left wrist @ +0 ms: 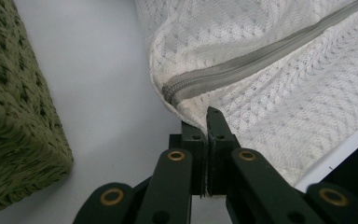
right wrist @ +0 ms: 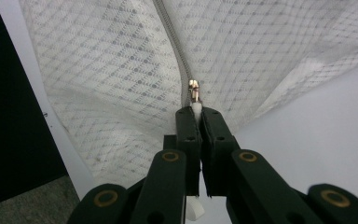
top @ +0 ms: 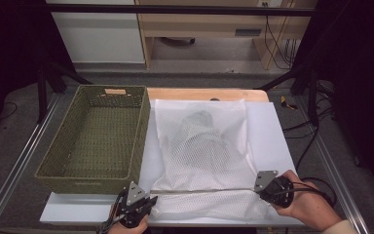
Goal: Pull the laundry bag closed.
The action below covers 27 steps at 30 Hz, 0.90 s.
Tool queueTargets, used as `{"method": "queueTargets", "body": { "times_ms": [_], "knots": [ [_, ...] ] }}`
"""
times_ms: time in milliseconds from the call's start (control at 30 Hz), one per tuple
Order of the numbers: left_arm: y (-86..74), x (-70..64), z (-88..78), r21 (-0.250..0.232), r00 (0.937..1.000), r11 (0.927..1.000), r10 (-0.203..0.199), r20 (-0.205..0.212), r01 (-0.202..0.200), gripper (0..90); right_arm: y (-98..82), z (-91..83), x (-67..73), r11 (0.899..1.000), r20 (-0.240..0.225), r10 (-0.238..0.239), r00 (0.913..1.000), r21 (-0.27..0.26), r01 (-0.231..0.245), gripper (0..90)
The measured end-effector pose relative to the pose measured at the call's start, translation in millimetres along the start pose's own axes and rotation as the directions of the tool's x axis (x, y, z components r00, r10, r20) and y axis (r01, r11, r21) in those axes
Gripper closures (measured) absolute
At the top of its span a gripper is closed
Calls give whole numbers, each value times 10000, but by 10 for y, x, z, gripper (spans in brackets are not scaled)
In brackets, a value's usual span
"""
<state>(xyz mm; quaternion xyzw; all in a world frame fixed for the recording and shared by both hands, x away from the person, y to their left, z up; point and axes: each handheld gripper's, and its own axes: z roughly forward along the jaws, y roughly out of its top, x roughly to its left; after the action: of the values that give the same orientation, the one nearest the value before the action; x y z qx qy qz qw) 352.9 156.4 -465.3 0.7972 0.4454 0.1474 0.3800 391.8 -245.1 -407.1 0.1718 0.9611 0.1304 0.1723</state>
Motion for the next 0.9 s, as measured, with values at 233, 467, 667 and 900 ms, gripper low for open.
{"method": "queueTargets", "body": {
  "times_ms": [233,467,667,900],
  "knots": [
    [2,2,-10,-74,10000,9999,-77,-54,77,887,21,-25,-14,10000,-25,-33,10000,-2,33,872],
    [3,-7,-5,22,10000,10000,30,-63,-30,887,-47,-29,-32,9998,21,161,9999,88,-161,873],
    [-7,2,0,65,9999,10000,-34,-119,35,887,-114,-10,-37,9997,82,223,9997,114,-224,873],
    [-8,0,-1,59,9998,10000,10,-176,-9,887,-261,-21,-54,9980,173,629,9979,82,-630,873]
  ]
}}
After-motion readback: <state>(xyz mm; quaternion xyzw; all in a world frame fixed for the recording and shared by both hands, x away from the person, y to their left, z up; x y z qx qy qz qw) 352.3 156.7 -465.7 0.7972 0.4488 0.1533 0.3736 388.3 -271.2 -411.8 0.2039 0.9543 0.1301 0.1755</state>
